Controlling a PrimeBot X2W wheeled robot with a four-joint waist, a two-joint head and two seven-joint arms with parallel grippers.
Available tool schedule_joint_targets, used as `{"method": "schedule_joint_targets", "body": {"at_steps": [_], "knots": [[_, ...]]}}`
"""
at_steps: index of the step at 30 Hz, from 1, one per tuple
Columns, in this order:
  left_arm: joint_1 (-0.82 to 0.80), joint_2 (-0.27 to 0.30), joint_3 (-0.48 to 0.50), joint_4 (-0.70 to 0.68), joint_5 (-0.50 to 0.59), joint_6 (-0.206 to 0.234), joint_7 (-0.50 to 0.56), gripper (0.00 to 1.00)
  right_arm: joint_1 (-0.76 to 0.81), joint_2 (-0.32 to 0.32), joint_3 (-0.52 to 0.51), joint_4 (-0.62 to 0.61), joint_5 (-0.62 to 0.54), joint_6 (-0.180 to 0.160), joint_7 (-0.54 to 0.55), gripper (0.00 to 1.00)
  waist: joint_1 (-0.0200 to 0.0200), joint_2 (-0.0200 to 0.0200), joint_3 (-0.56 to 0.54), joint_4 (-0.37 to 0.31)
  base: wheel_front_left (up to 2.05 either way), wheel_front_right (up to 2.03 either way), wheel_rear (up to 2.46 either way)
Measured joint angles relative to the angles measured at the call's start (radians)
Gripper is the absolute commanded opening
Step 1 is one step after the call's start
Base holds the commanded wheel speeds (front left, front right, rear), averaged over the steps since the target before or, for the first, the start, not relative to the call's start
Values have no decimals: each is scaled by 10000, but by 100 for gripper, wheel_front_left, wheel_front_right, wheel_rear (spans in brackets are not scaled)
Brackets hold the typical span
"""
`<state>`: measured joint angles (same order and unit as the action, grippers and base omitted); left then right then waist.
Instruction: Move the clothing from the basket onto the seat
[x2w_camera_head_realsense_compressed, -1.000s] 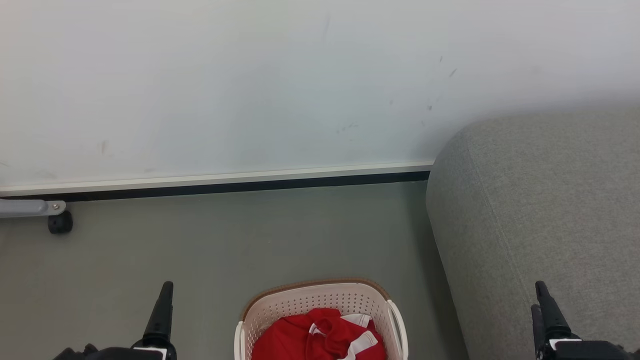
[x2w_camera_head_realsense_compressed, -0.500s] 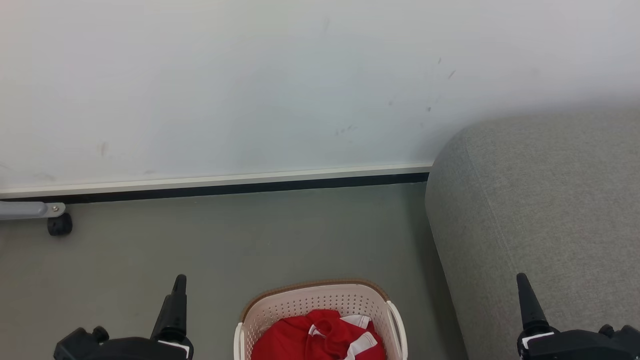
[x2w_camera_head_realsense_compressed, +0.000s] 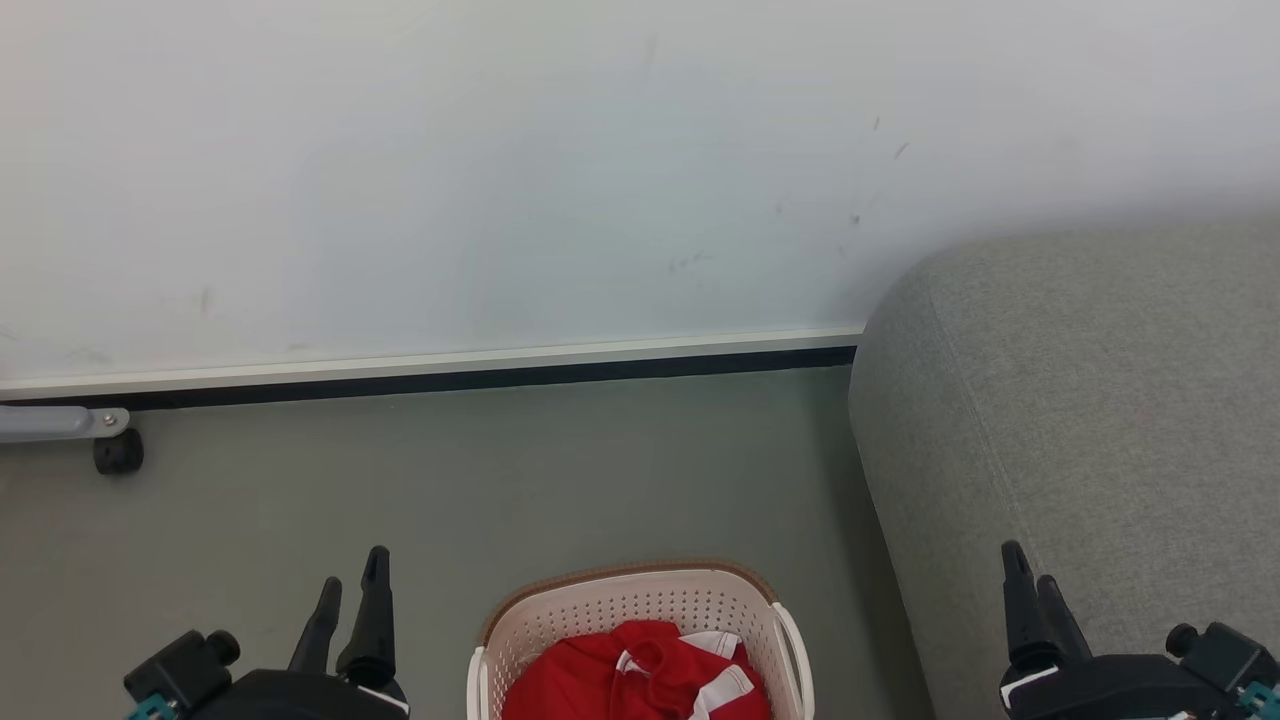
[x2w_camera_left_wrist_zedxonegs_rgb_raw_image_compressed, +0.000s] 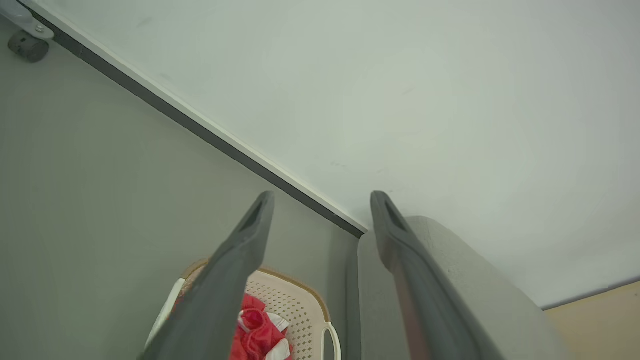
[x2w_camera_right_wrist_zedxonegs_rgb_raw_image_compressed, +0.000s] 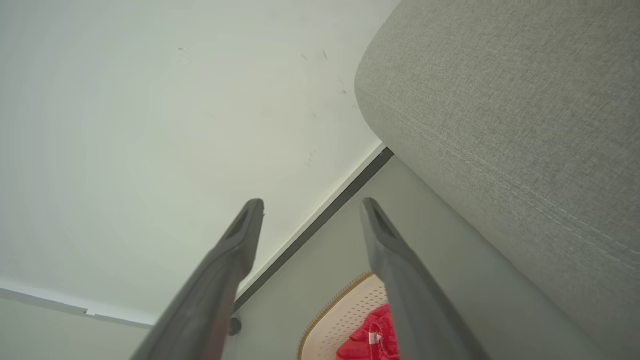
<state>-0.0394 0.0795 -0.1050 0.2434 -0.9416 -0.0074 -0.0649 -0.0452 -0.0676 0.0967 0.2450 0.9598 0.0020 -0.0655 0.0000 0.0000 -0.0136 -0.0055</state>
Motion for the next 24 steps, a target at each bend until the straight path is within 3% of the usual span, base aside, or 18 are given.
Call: {"method": "schedule_joint_targets", "body": {"at_steps": [24], "knots": [[275,226,-339,-59,3530,616,-882,100,3,-198,1007,-102,-3361,-550,-884,100,0,0,-48,-24,0,0,0]]}}
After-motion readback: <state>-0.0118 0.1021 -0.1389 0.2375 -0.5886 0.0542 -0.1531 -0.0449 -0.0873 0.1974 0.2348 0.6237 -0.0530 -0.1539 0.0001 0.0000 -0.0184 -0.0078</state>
